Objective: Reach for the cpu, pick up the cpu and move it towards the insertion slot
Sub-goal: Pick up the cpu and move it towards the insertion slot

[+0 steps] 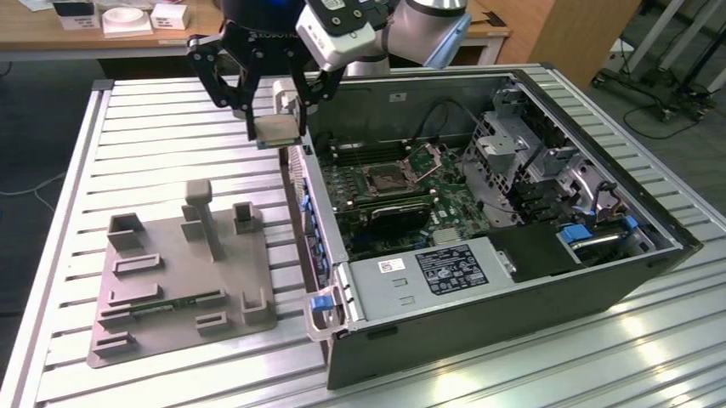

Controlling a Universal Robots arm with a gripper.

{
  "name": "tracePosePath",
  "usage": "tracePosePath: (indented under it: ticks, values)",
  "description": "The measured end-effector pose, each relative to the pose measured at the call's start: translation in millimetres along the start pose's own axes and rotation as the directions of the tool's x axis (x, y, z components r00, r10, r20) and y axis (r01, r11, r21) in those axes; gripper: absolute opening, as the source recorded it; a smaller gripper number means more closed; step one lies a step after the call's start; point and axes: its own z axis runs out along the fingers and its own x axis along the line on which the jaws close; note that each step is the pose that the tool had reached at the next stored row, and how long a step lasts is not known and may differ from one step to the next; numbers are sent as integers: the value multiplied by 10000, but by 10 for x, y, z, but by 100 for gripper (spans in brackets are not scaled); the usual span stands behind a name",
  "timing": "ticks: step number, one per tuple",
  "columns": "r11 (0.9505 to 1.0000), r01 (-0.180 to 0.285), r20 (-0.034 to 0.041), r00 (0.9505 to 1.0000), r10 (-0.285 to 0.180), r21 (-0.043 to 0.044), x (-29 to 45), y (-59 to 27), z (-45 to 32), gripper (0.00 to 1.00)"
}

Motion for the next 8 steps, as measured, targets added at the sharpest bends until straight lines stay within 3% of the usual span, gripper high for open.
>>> tracePosePath:
  ticks: [8]
  values:
    - [10000, -2, 1, 10000, 2, -3, -50, 0, 0, 54]
